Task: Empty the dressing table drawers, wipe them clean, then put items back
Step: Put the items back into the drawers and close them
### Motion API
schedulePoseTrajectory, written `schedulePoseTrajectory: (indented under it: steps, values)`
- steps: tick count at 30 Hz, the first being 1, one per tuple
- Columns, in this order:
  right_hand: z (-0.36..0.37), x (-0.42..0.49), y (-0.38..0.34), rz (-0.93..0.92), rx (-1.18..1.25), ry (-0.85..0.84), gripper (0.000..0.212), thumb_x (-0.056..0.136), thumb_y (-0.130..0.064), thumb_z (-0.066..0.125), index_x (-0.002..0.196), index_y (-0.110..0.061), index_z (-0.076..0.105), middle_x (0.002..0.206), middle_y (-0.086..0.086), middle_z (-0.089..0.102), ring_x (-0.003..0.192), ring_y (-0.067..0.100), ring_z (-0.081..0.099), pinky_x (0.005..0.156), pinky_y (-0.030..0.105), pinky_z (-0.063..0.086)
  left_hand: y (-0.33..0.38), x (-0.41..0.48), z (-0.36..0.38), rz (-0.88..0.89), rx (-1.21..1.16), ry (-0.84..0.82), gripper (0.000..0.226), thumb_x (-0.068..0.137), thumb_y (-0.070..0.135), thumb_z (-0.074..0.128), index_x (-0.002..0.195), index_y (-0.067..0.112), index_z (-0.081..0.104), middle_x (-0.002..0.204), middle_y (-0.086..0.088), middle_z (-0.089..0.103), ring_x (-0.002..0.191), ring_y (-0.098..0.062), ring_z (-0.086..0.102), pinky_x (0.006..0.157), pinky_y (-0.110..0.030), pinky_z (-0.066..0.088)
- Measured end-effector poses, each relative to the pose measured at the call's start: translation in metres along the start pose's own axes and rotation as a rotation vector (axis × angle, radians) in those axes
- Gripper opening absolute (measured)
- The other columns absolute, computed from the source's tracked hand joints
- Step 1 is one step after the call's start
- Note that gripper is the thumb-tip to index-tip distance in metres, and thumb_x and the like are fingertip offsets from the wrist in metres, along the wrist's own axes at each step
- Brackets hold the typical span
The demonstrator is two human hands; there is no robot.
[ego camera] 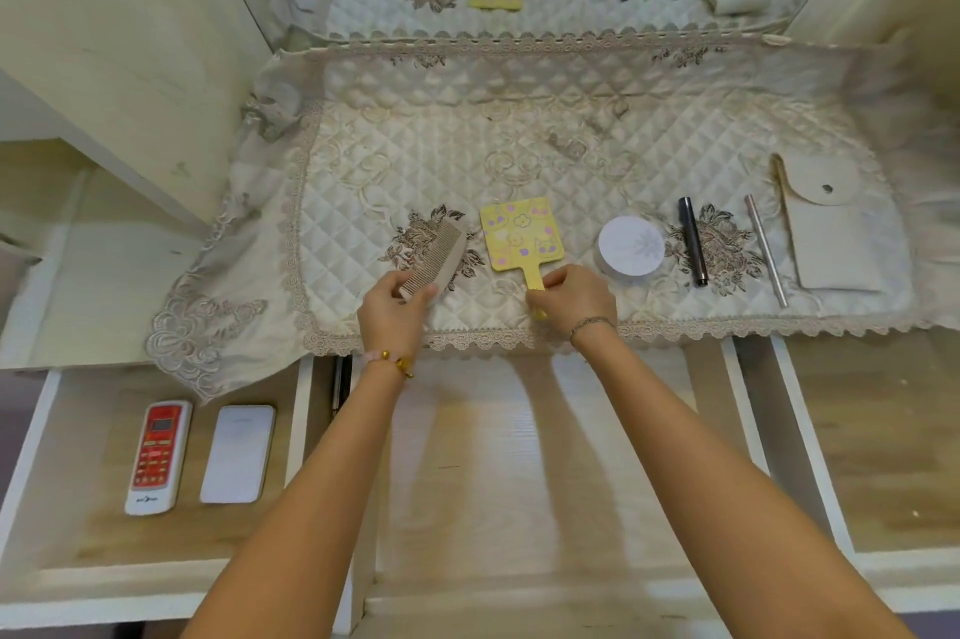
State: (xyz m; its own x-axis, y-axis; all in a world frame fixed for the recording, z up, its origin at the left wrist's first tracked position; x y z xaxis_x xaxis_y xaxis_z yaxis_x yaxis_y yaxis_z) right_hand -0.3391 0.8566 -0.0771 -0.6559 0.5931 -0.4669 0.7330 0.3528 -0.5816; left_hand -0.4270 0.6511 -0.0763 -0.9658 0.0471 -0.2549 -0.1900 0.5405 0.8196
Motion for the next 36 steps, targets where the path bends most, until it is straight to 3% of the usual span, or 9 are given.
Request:
schedulePoseTrajectory:
  steps: [2,4,6,9,15,23,27,32,36]
  values:
    - [-0.002,-0.002,0.007,0.051,0.157,-0.048,0.009,0.070,-0.016,0.067,0.067,-0.008,0.066,0.061,0.004,0.052,0.058,0.021,0.050,0.057,0.035,0.049,-0.002,-0.005,-0.003,-0.047,-0.125,-0.025,0.039,0.082,0.023,0.070,0.116,0.006,0.061,0.080,-0.002,0.050,0.067,-0.018,0.051,0.058,-0.027,0.052]
    - [-0.006,-0.009,0.013,0.118,0.422,-0.099,0.008,0.073,-0.009,0.072,0.078,-0.005,0.068,0.066,0.009,0.059,0.057,0.023,0.056,0.058,0.038,0.056,-0.001,-0.012,-0.006,-0.094,-0.253,-0.071,0.039,0.084,0.018,0.069,0.119,0.005,0.059,0.071,-0.001,0.044,0.057,-0.013,0.049,0.048,-0.016,0.047]
    - [-0.011,-0.022,0.016,0.151,0.633,-0.130,0.015,0.077,-0.005,0.073,0.090,-0.003,0.066,0.070,0.009,0.062,0.056,0.020,0.060,0.054,0.031,0.057,0.002,-0.018,-0.008,-0.133,-0.361,-0.121,0.039,0.085,0.014,0.067,0.121,0.004,0.058,0.067,-0.001,0.041,0.055,-0.011,0.050,0.049,-0.014,0.049]
    - [-0.024,-0.041,0.025,0.123,0.782,-0.083,0.008,0.079,-0.005,0.071,0.083,-0.008,0.065,0.075,0.006,0.064,0.059,0.013,0.061,0.052,0.022,0.055,0.008,-0.031,-0.010,-0.178,-0.508,-0.198,0.038,0.087,0.013,0.065,0.122,0.002,0.058,0.079,-0.009,0.053,0.056,-0.007,0.058,0.058,-0.018,0.054]
    - [-0.058,-0.086,0.079,0.127,0.905,0.045,0.013,0.083,-0.010,0.068,0.096,-0.008,0.065,0.080,0.003,0.063,0.071,0.012,0.060,0.057,0.018,0.053,0.031,-0.071,0.005,-0.182,-0.642,-0.341,0.016,0.092,0.014,0.056,0.105,0.007,0.063,0.084,-0.002,0.064,0.069,-0.010,0.059,0.066,-0.021,0.056]
    - [-0.097,-0.132,0.155,0.178,0.982,0.197,0.010,0.083,-0.008,0.067,0.093,-0.009,0.064,0.079,0.002,0.062,0.071,0.011,0.059,0.055,0.016,0.052,0.046,-0.135,0.058,-0.147,-0.580,-0.520,0.015,0.094,0.014,0.053,0.104,0.010,0.062,0.087,-0.002,0.064,0.071,-0.012,0.059,0.066,-0.020,0.054]
    - [-0.123,-0.138,0.201,0.203,0.980,0.247,0.024,0.082,-0.009,0.069,0.105,-0.003,0.063,0.081,0.003,0.063,0.070,0.010,0.059,0.057,0.018,0.051,0.048,-0.169,0.096,-0.140,-0.521,-0.599,0.017,0.094,0.013,0.053,0.109,0.008,0.060,0.090,-0.002,0.063,0.068,-0.008,0.060,0.069,-0.021,0.055]
    - [-0.161,-0.137,0.264,0.207,0.934,0.237,0.022,0.083,-0.012,0.069,0.103,-0.008,0.064,0.084,0.001,0.062,0.074,0.011,0.058,0.065,0.023,0.051,0.048,-0.215,0.155,-0.172,-0.464,-0.624,0.020,0.093,0.009,0.054,0.112,0.008,0.059,0.091,-0.004,0.064,0.070,-0.012,0.059,0.075,-0.026,0.055]
    - [-0.193,-0.132,0.318,0.223,0.893,0.175,0.021,0.083,-0.014,0.069,0.103,-0.013,0.063,0.089,0.002,0.062,0.075,0.012,0.057,0.059,0.020,0.046,0.051,-0.264,0.214,-0.265,-0.478,-0.599,0.018,0.092,0.007,0.056,0.109,0.009,0.059,0.096,-0.010,0.064,0.073,-0.016,0.060,0.074,-0.025,0.057]
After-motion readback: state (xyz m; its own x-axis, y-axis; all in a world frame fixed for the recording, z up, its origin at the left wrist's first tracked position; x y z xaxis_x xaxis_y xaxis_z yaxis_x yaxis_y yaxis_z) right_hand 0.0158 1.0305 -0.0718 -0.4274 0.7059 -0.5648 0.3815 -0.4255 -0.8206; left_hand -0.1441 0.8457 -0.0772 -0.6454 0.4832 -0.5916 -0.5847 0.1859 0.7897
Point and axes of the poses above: each hand's wrist, its own x-axis towards the middle knuckle, its own z-axis out of the palm, y = z × x, the point moved 5 cm from there along x, towards the middle knuckle
